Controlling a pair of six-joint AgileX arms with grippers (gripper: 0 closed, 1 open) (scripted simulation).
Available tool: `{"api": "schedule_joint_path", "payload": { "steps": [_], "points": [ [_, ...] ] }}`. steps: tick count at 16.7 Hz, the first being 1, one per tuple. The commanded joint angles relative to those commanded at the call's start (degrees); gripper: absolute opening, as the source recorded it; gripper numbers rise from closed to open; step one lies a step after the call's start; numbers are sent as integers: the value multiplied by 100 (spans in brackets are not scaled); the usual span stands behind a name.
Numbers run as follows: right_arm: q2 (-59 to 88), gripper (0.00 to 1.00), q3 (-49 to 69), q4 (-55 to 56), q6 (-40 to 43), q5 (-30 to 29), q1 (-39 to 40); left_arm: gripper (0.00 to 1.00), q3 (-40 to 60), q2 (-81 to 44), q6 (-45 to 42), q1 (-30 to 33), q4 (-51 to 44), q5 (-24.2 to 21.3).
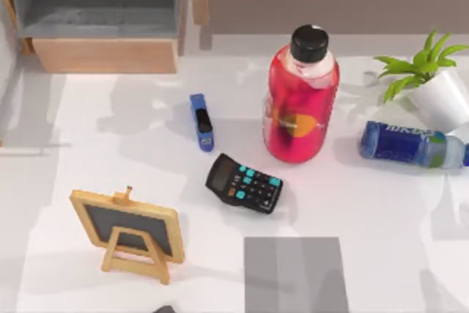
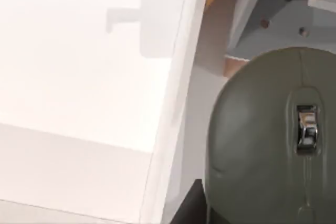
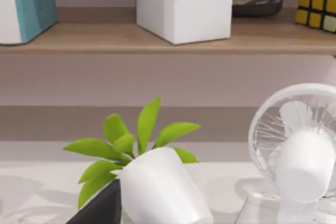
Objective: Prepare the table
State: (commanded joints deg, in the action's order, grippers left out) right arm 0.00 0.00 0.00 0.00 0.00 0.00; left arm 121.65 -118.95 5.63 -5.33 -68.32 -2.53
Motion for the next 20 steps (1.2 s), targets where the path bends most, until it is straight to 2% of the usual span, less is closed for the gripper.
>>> {"api": "schedule_joint_path", "payload": {
  "steps": [10,20],
  "points": [
    [0,100,0,0,0,0,0,0,-1583,598,2071,2668,416,25],
    [0,100,0,0,0,0,0,0,-3476,145,4978,6203,1154,655]
  ]
}}
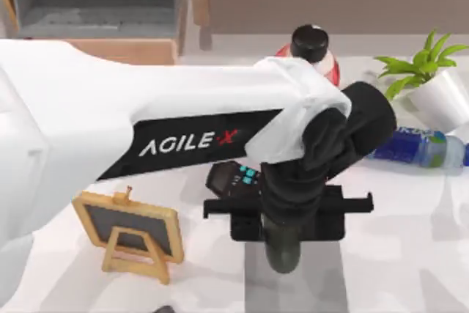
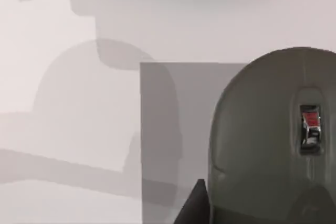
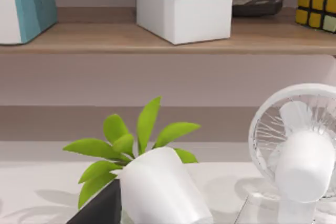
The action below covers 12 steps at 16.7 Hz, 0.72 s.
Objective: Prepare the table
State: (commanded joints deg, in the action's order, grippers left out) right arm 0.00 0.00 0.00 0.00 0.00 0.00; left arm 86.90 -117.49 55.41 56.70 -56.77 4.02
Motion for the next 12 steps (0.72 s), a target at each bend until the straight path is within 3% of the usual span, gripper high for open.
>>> {"api": "schedule_joint_path", "payload": {
  "steps": [4,12],
  "points": [
    [0,100,0,0,0,0,0,0,-337,-24,477,614,343,137],
    [0,100,0,0,0,0,0,0,-326,-8,434,664,378,120]
  ]
}}
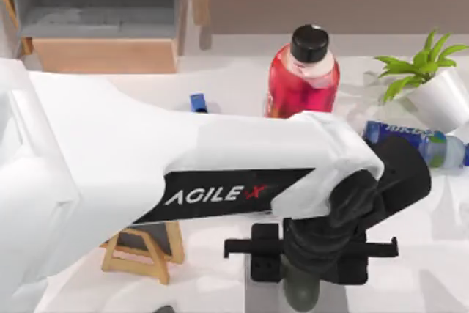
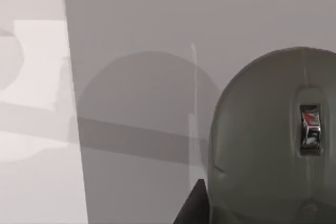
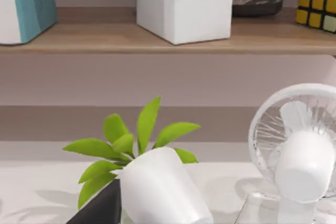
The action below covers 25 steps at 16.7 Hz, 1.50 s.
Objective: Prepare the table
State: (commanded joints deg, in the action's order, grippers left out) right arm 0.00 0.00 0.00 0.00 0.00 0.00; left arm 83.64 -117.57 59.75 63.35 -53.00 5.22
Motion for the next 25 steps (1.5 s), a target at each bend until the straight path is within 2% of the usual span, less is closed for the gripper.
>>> {"api": "schedule_joint_path", "payload": {
  "steps": [12,18,25],
  "points": [
    [0,100,0,0,0,0,0,0,5,277,-390,537,567,-392],
    [0,100,0,0,0,0,0,0,66,317,-256,371,468,-348],
    [0,100,0,0,0,0,0,0,-27,37,5,1,197,-41]
  ]
}}
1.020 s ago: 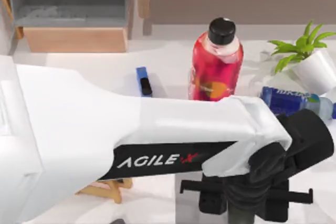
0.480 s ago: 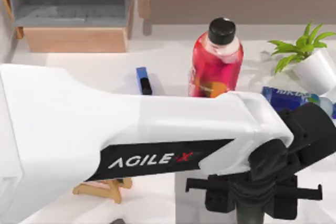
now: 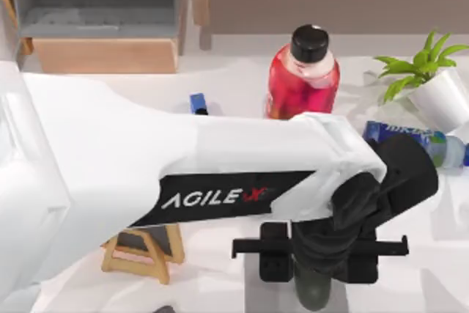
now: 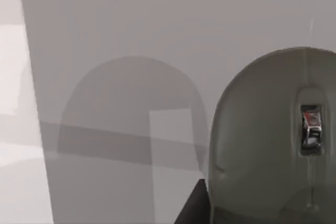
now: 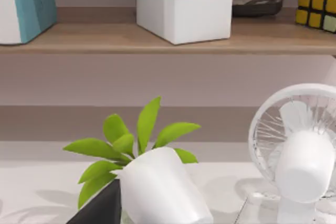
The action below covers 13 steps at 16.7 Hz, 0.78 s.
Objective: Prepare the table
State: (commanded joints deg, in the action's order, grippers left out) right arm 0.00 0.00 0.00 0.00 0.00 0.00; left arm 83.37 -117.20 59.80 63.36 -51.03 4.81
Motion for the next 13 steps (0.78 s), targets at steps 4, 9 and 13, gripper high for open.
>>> {"api": "schedule_joint_path", "payload": {
  "steps": [4,9,13],
  "points": [
    [0,100,0,0,0,0,0,0,-98,-142,28,-58,-29,58],
    [0,100,0,0,0,0,0,23,-98,-142,28,-58,-29,58],
    [0,100,0,0,0,0,0,53,-98,-142,28,-58,-29,58]
  ]
}}
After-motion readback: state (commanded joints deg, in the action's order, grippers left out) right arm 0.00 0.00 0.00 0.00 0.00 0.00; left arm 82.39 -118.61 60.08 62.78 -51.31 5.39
